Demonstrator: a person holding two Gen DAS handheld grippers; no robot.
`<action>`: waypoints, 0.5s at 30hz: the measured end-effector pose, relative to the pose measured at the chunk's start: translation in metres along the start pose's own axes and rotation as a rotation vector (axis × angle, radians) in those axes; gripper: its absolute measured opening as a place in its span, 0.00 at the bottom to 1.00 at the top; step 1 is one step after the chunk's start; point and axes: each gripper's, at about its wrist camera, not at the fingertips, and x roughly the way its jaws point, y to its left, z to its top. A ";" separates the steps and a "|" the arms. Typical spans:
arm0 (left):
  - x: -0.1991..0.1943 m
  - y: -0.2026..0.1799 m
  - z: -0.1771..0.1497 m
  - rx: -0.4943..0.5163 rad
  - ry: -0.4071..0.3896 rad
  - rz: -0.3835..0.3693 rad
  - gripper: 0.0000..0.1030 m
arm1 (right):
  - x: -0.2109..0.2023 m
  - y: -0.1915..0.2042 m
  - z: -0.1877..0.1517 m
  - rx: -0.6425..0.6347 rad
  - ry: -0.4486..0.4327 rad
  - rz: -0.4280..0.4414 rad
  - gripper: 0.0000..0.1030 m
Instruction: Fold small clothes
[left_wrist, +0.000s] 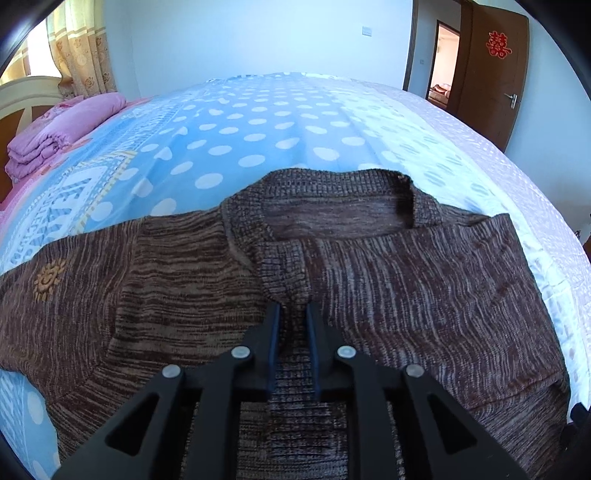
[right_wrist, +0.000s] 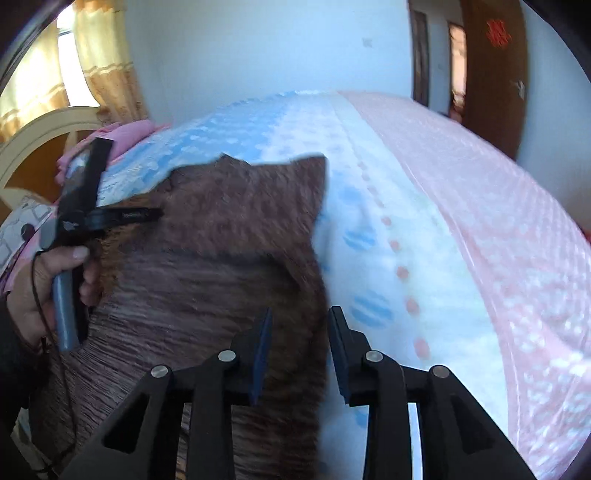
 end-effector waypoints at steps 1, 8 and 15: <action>-0.001 0.002 0.000 -0.007 0.000 -0.003 0.19 | 0.001 0.009 0.007 -0.032 -0.007 0.021 0.31; -0.004 0.011 0.001 -0.036 -0.002 0.007 0.37 | 0.083 0.017 0.040 -0.028 0.187 -0.012 0.31; -0.045 0.046 -0.006 -0.035 -0.084 0.046 0.71 | 0.057 0.040 0.056 -0.103 0.084 -0.038 0.31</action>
